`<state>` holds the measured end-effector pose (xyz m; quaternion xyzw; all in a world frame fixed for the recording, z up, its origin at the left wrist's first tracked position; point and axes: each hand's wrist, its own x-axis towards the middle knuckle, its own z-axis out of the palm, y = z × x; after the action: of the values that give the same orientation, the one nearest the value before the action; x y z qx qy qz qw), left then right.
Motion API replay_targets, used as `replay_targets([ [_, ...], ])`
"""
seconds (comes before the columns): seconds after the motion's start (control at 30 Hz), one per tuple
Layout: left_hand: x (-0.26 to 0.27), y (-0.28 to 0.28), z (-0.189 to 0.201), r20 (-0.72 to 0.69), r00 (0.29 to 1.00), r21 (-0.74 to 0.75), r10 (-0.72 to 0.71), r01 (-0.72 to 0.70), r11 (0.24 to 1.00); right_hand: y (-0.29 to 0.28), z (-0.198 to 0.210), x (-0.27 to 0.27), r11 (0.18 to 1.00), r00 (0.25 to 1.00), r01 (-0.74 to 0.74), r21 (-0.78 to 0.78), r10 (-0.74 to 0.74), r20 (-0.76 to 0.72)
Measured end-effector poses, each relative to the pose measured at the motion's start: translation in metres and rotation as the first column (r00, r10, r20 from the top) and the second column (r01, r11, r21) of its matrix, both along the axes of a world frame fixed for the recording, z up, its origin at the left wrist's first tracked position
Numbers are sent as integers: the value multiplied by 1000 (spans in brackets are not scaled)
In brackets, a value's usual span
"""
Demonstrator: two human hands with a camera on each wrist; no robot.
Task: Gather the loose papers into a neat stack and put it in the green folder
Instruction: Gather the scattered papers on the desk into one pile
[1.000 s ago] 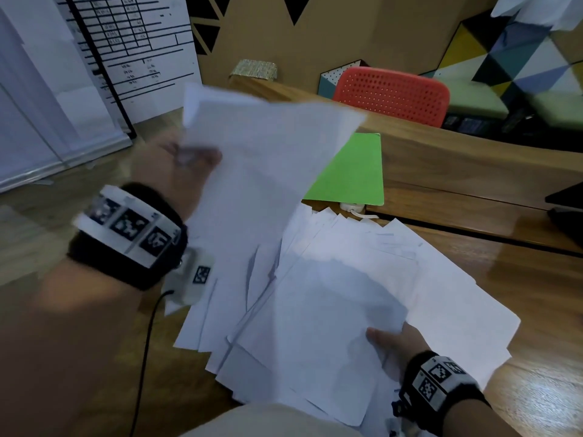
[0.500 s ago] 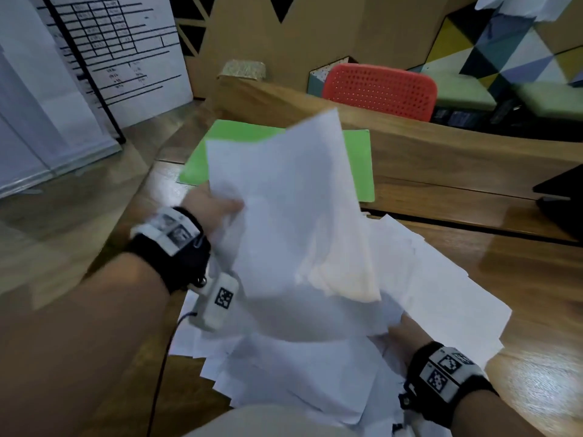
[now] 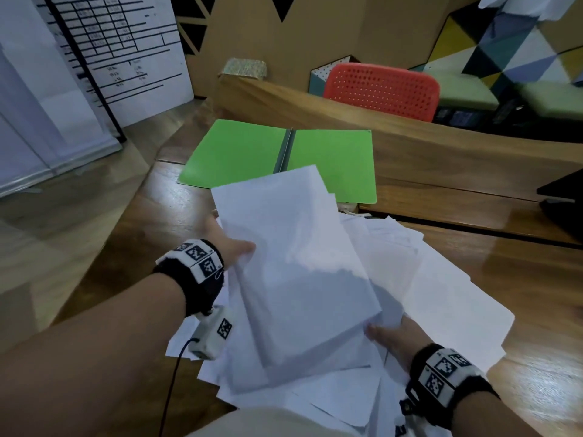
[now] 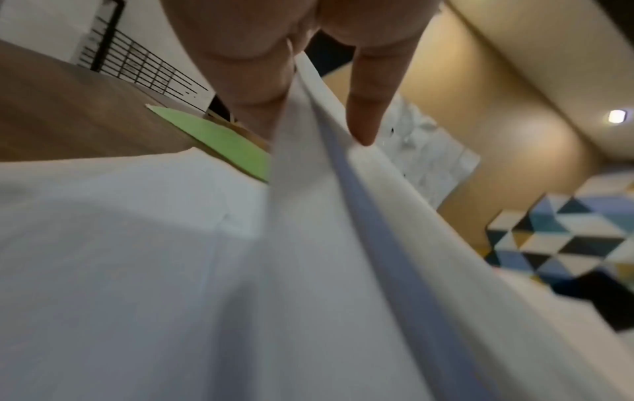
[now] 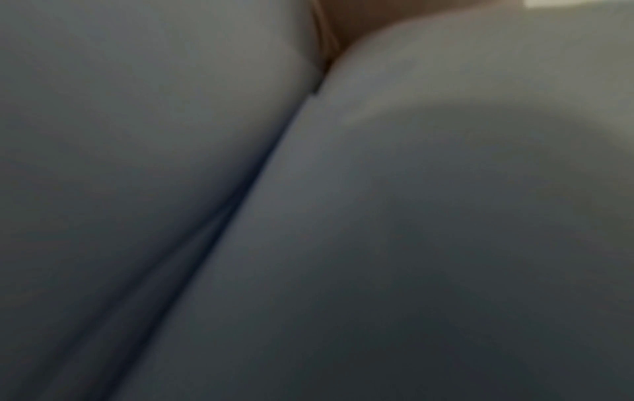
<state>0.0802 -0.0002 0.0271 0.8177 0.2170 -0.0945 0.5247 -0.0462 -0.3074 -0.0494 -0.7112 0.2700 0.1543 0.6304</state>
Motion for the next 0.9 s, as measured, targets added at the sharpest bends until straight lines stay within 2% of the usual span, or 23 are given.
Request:
replay_targets([
  [0.07, -12, -6, -7, -170, 974, 151, -150, 176, 973, -1, 5, 0, 998, 999, -54, -27, 54, 2],
  [0.1, -17, -8, -13, -258, 940, 185, -221, 273, 944, -2, 8, 0, 996, 997, -83, -15, 83, -7],
  [0.17, -24, -10, -25, -350, 889, 212, -296, 383, 899, -7, 7, 2, 993, 992, -112, 38, 114, -62],
  [0.27, -29, -14, -31, -368, 863, 282, -346, 458, 843, -13, 4, 5, 993, 986, -117, 27, 119, -113],
  [0.33, -29, -15, -32, -355, 862, 320, -362, 476, 819, -19, 4, 7, 996, 987, 7, 91, 8, -161],
  [0.4, -27, -15, -36, -338, 870, 313, -358, 463, 829, -20, 6, 11, 984, 976, 127, 129, -101, -193],
  [0.5, -29, -23, -37, -332, 846, 284, -417, 512, 811, -11, 21, 12, 961, 974, 154, 229, -108, -202],
  [0.53, -31, -28, -38, -336, 826, 263, -453, 544, 797, -7, 24, 14, 965, 974, 156, 209, -115, -197],
  [0.63, -37, -39, -44, -335, 782, 204, -525, 605, 770, 2, 14, 16, 994, 993, -17, -106, 4, -117],
  [0.7, -34, -34, -46, -305, 842, 315, -445, 530, 787, 7, 8, 14, 981, 989, -73, -182, 48, -141],
  [0.77, -27, -16, -43, -296, 932, 503, -211, 340, 795, 8, 1, 11, 979, 988, -57, -198, 27, -150],
  [0.8, -23, -5, -41, -300, 950, 553, -82, 243, 797, 8, 0, 10, 979, 988, -47, -198, 17, -153],
  [0.83, -20, 6, -39, -330, 944, 564, 23, 178, 807, 9, 3, 9, 980, 988, -47, -195, 17, -154],
  [0.9, -17, 22, -34, -399, 911, 533, 103, 139, 834, 9, 0, 8, 977, 988, -54, -209, 23, -150],
])
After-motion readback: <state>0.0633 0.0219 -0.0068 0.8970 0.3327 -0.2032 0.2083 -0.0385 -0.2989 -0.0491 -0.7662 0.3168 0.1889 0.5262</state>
